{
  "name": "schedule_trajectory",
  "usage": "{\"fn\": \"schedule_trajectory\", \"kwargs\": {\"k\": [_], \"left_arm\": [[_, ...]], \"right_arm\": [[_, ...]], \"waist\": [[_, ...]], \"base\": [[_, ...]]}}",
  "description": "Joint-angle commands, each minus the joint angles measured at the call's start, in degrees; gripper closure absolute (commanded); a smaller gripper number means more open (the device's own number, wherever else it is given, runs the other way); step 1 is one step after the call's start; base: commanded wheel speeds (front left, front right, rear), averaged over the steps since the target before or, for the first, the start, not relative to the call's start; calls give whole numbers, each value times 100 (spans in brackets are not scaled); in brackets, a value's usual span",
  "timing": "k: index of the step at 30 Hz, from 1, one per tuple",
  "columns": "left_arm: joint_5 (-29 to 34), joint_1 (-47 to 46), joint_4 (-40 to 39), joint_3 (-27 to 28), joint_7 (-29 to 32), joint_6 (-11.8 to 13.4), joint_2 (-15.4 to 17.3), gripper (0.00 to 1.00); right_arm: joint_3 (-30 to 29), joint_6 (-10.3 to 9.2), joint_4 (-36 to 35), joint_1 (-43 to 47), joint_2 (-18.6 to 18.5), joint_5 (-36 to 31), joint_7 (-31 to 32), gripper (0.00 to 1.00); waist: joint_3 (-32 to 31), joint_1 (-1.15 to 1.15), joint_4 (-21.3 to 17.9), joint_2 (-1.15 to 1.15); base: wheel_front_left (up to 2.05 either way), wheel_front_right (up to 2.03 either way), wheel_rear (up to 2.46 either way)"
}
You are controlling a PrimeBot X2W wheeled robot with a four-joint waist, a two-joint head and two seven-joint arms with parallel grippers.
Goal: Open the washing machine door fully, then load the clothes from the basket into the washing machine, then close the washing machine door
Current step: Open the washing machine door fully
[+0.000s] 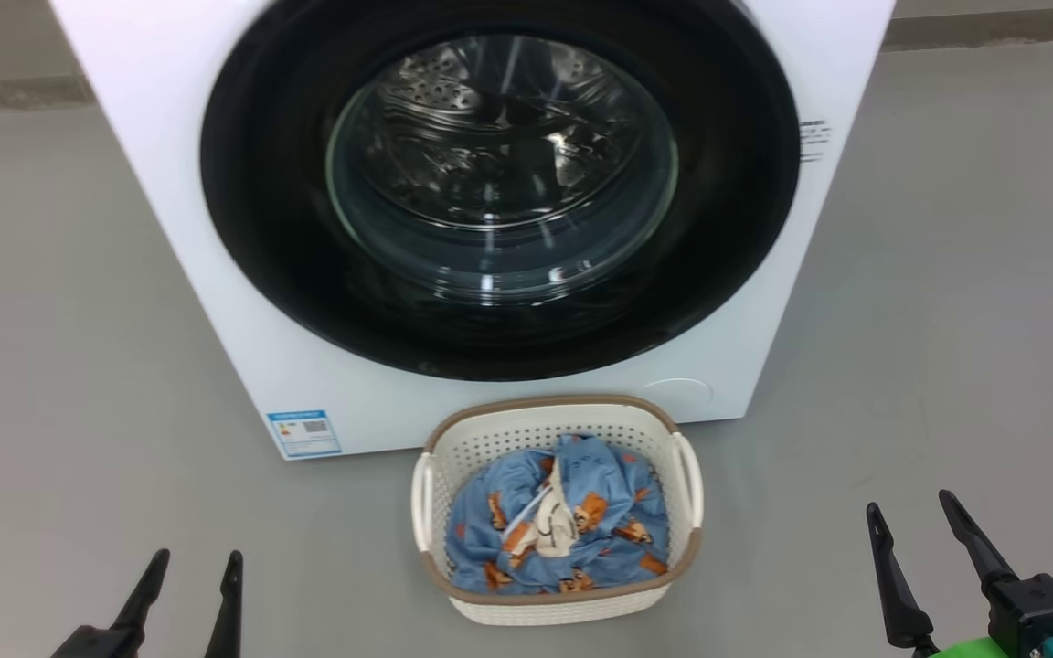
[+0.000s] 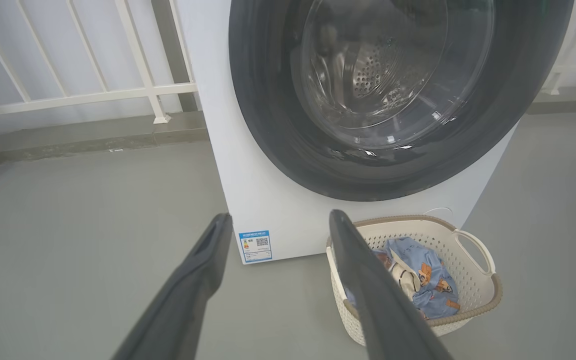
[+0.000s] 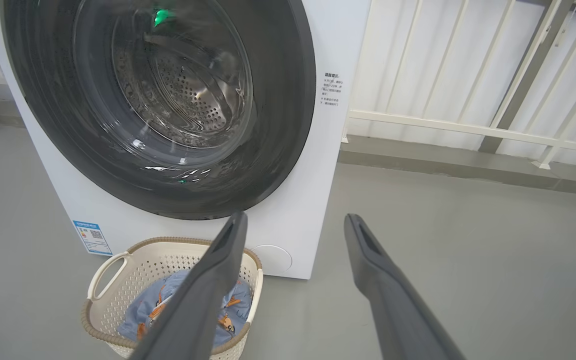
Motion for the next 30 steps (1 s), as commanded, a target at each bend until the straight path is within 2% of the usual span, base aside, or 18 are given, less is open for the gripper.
{"fn": "schedule_trajectory", "kwargs": {"k": [1,16,30], "left_arm": [[2,-179,-166,193,-59,-8,87,0],[-220,-204,-181,139,-59,-8,36,0],[-271,-206,-147,133,-59,-8,52,0]], "right_arm": [[137,9,-145,-55,-63,-14,-69,0],[153,9,-129,-57,-35,14,-69,0],[146,9,-154,-95,-22,52,-69,0]], "waist": [[12,0,-2,0],[96,0,17,0],[110,0,-13,0]], "base": [[113,113,-227],[111,111,-222],[23,23,-46]]}}
